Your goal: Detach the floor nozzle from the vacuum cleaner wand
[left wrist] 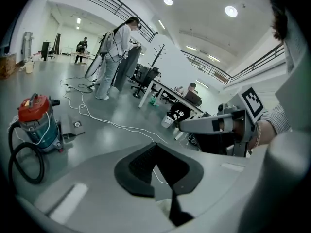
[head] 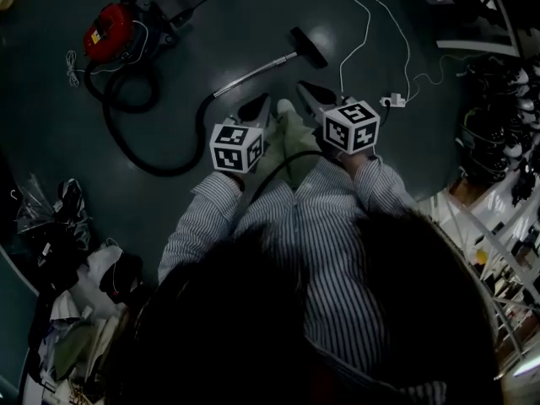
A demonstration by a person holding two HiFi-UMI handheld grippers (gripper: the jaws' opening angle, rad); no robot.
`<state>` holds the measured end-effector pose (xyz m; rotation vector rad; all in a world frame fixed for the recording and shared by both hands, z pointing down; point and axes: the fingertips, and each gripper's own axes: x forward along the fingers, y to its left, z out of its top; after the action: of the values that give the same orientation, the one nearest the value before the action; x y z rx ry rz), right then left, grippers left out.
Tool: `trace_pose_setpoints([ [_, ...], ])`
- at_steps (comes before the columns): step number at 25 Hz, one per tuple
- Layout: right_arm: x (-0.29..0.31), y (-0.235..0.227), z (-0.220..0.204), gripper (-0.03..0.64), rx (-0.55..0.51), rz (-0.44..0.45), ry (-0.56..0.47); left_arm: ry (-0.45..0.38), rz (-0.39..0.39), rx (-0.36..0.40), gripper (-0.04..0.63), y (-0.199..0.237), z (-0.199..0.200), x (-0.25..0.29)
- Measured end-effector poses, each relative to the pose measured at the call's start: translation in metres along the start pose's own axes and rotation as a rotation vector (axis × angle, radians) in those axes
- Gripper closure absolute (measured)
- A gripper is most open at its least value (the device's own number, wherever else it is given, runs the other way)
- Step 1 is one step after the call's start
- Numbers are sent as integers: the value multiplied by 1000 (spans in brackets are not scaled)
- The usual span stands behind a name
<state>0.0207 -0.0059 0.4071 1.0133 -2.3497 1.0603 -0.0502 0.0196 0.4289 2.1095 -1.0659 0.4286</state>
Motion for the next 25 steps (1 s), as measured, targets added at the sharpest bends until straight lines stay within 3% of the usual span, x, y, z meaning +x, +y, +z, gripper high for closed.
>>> trace_pose_setpoints([
  [6,44,-41,-34,615,82,11,21,62,67,59,588,39,-32,42],
  [12,121,-91,-78,615,95,46,45,103,125,57,589,100,-93,119],
  [18,188,-179,-125,615,68,30,20,147,126,163,589,155,-160,207],
  [25,261,-272,-220,615,50,17,60,203,109,299,588,228,-258,292],
])
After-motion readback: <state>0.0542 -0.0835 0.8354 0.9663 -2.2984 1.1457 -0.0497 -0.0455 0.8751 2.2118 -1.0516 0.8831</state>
